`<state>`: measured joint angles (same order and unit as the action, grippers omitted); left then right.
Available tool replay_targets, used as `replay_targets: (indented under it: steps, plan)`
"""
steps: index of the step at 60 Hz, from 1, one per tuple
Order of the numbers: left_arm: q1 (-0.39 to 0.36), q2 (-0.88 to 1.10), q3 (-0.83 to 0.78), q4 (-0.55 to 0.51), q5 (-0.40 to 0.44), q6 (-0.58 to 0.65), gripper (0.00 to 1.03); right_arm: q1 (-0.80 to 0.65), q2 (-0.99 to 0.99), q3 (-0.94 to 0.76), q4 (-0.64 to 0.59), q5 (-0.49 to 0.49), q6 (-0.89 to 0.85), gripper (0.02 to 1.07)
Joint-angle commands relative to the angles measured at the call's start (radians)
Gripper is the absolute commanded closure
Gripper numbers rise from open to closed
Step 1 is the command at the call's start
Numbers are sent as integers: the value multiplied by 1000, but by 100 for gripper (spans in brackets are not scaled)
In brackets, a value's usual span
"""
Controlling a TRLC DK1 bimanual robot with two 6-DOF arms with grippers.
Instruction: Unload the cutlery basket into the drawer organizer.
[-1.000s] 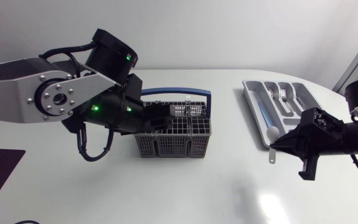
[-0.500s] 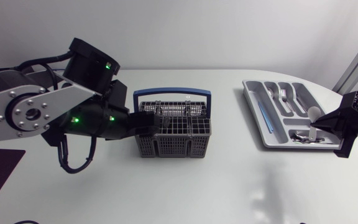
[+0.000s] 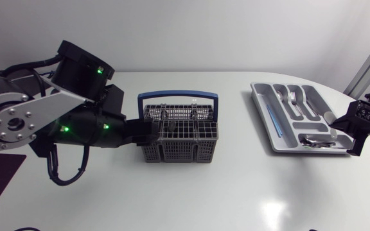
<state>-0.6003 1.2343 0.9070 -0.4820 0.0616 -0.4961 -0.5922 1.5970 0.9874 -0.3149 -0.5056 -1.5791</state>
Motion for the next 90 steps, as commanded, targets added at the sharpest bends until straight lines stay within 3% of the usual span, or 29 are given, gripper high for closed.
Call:
replay_targets:
  steps: [1,21,30,35,43,46,53,69,81,90]
  plan:
    - [0,-19,-34,-13,-9,8,33,-11,57,7,50,27,-50,102]
    - [-9,-52,-53,-29,-31,8,33,14,130,-141,287,150,-137,100]
    - [-23,-53,-57,-29,-34,4,33,38,132,-225,375,176,-154,70]
    - [-27,-53,-59,-29,-37,1,33,45,129,-256,413,190,-153,44]
    - [-32,-61,-60,-35,-39,-2,33,43,78,-273,408,184,-142,22]
    - [-32,-64,-63,-36,-40,-1,33,43,50,-274,404,180,-122,19]
    - [-32,-70,-71,-36,-45,-1,33,57,-39,-274,341,150,-68,17]
    - [-32,-96,-88,-43,-45,11,32,198,-307,-260,112,101,249,17]
    - [-36,-99,-103,-44,-45,47,29,416,-439,-248,-62,119,513,17]
    - [-44,-104,-118,-44,-45,68,26,589,-462,-220,-125,134,746,17]
